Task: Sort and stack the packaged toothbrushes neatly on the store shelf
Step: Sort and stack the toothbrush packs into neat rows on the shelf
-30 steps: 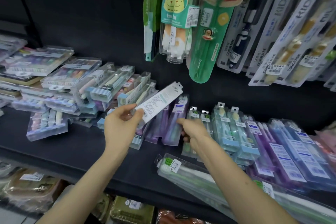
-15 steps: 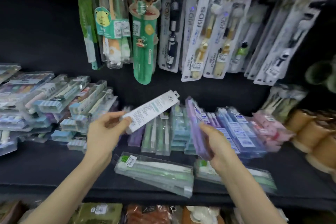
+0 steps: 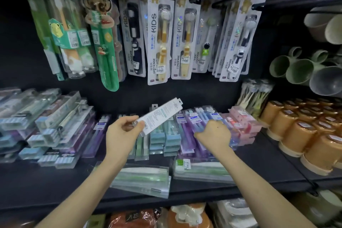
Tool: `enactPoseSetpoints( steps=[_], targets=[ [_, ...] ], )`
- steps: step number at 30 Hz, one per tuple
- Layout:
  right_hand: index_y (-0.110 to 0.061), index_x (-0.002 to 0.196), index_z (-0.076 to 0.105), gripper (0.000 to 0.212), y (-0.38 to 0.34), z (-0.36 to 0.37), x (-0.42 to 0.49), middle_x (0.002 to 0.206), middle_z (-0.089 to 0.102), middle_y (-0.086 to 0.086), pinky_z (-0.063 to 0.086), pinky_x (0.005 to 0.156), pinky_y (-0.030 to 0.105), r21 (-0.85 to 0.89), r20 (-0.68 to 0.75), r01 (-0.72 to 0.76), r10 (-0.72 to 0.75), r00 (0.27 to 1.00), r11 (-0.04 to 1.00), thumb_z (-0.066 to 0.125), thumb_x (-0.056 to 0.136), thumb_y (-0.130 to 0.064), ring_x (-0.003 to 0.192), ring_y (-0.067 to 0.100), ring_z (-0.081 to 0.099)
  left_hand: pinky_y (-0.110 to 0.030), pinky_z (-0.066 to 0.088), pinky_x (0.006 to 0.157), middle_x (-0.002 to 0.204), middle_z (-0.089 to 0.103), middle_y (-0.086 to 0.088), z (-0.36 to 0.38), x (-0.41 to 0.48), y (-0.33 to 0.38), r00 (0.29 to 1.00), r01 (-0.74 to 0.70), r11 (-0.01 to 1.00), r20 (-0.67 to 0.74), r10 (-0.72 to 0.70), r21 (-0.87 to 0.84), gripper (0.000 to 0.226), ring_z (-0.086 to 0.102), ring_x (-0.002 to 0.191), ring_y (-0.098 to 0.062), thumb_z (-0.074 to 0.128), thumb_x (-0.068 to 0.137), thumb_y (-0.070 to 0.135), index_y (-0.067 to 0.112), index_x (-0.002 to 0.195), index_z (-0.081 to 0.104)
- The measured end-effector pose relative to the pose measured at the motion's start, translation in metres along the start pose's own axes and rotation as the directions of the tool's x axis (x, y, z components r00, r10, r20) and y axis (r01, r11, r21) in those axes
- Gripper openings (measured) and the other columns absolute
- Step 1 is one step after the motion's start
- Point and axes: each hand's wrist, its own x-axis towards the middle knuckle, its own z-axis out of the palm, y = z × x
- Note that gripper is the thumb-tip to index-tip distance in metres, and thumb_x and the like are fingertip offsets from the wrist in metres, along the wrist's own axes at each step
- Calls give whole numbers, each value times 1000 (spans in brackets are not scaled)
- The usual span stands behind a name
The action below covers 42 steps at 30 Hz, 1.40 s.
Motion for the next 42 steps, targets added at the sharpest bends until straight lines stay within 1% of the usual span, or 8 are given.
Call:
enactPoseSetpoints(
  steps=[6,10,13,17,25,30,34,42],
  targets=[
    [-7,114,55,57,-6,8,3,113,59,13,42,85,34,-200,-124,61,-87,988,978,55,87,-58,108,28,54,-41,56,81,89,70,-4,4,-1,2,999,2,1000,32,-2,0,14,67,89,-19,73,82,15,22,93,70],
    [-10,112,61,48,-24,-13,-17,89,66,5,53,73,34,742,151,-83,-44,988,666,55,90,-52,81,22,63,-26,53,77,86,67,9,8,-16,4,960,-273,959,88,266,75,23,63,79,-2,75,79,6,27,87,69],
    [-10,106,63,37,-34,-22,-29,85,74,6,58,63,29,888,446,-400,-212,870,228,65,87,-42,76,21,72,-27,49,84,98,71,-4,19,-31,-1,631,-775,588,285,721,231,19,64,90,-14,80,71,0,8,88,75],
    [5,105,62,23,-29,-19,-29,78,74,12,56,55,26,873,487,-471,-183,854,126,66,88,-9,66,22,72,-27,52,84,101,72,-8,29,-35,-9,360,-933,311,478,801,183,17,66,90,-22,75,78,11,3,93,74],
    [-7,126,59,36,13,-22,-3,112,68,12,53,82,34,848,404,-400,65,912,347,58,90,-4,93,22,67,-41,52,90,102,71,-3,20,-13,-19,621,-783,449,497,606,431,21,65,98,-24,67,85,29,12,94,75],
    [-17,114,64,22,2,-30,-12,99,72,6,58,63,38,837,500,-472,-37,865,276,53,96,-11,78,18,72,-31,51,88,100,68,10,7,-1,-14,922,-166,943,384,45,288,25,64,95,-10,58,89,40,23,107,65],
    [-23,107,66,16,-34,-21,-42,91,69,-3,50,48,21,813,542,-452,-193,818,368,63,91,-18,57,5,67,-30,58,72,101,73,-7,13,2,-4,845,398,898,456,-279,-189,67,71,91,-22,68,74,41,17,133,48],
    [-32,116,50,58,-55,-2,-62,87,49,-21,41,61,13,525,194,195,-340,920,828,76,69,-53,76,-2,53,-35,59,69,99,70,-23,15,9,-1,878,362,898,414,-239,-250,59,70,90,-30,69,84,4,13,137,45]
  ],
)
